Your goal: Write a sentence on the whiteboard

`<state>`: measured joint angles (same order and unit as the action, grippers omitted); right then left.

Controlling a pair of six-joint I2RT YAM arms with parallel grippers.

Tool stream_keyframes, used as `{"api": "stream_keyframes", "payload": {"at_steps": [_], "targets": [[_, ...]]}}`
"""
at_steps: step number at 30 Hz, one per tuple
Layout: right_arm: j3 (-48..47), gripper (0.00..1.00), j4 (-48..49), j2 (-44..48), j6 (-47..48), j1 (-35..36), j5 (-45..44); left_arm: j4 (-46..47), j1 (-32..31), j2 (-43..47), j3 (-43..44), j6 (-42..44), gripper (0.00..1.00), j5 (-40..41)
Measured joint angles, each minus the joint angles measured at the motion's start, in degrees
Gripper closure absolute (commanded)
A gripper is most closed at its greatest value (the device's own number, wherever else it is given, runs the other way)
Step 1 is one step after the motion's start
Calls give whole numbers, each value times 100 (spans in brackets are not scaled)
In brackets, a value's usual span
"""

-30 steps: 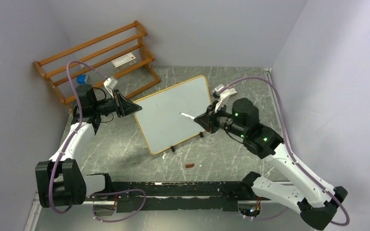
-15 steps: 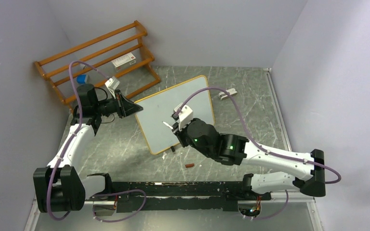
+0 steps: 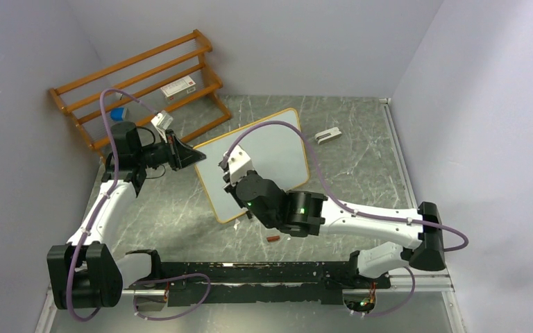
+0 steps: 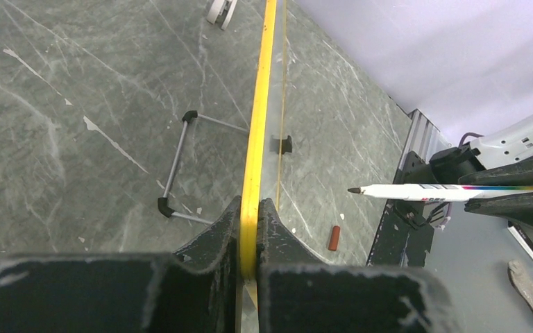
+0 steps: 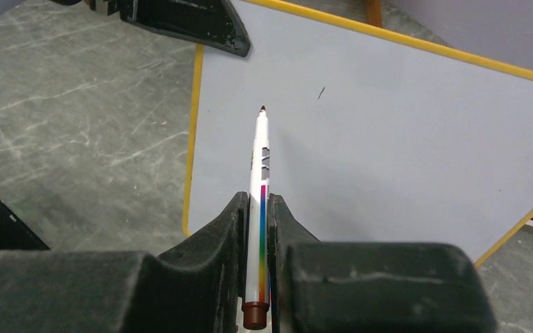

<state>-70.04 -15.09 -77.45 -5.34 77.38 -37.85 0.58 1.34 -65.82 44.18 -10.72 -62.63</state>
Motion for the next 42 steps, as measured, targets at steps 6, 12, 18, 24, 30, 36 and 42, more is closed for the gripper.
{"api": "stream_keyframes", "payload": {"at_steps": [6,12,18,24,30,36,42], "targets": [[-310,100,-162,-363,-46,-2,-247,-24,-9,15,-11,-17,95,85],[-599,100,-372,-671,-151,-2,-339,-44,-17,-70,-9,-50,95,107],[-719,100,-396,-855,-192,-2,-402,-46,-17,-94,-9,-57,95,116],[-802,100,-411,-1016,-197,-2,-470,-48,-17,-94,-9,-52,95,118],[-841,100,-404,-1049,-192,-2,-619,-48,-17,-94,-9,-50,95,116],[-903,100,-354,-1117,-186,-15,-636,-50,-17,-96,-7,-50,95,116],[-968,100,-315,-1322,-168,-57,-629,-57,-17,-125,2,-48,95,114]]}}
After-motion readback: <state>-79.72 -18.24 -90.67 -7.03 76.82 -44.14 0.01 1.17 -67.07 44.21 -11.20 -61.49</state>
